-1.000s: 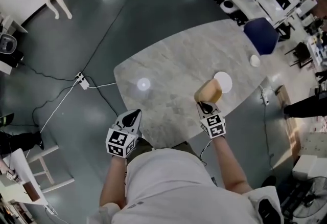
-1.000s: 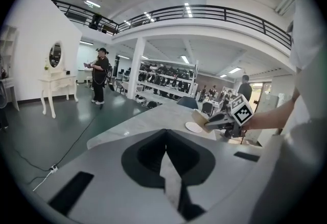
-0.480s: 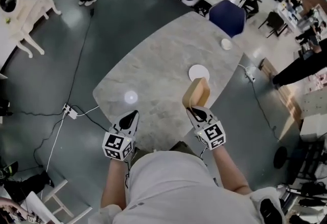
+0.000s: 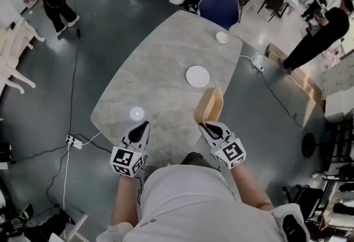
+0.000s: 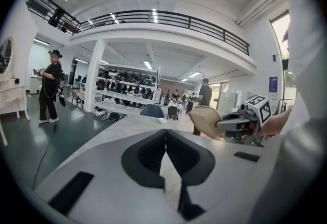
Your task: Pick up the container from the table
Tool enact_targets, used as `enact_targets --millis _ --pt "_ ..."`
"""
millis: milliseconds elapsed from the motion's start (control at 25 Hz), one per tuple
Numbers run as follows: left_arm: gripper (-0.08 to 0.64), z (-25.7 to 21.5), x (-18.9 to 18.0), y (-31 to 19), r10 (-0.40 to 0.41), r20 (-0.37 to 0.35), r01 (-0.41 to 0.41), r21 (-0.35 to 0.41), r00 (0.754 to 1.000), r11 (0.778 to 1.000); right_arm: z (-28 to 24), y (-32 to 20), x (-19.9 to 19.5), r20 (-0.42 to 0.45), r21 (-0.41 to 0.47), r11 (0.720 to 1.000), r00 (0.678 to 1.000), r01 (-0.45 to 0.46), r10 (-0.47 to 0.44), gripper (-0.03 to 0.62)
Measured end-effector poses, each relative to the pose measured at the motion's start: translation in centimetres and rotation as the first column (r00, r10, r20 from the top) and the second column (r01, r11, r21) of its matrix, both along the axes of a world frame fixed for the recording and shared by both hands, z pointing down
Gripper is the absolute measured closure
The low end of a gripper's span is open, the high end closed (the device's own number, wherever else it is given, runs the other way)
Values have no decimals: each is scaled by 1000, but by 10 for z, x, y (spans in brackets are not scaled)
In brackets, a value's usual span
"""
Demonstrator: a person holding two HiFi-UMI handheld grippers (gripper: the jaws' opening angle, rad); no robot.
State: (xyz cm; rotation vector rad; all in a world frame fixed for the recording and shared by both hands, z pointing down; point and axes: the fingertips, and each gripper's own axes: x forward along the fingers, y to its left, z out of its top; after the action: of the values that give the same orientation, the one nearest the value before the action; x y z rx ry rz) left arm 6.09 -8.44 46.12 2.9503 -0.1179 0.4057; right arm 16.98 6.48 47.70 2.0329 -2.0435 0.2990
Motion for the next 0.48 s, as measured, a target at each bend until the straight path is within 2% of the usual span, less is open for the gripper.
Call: enact_targets --millis 240,480 --pt "558 -7 16 11 65 -5 -65 24 998 998 -2 18 -2 28 35 997 997 -69 68 566" --pt "558 -14 20 20 99 -23 -98 33 995 995 -5 29 -3 14 61 992 994 -113 112 566"
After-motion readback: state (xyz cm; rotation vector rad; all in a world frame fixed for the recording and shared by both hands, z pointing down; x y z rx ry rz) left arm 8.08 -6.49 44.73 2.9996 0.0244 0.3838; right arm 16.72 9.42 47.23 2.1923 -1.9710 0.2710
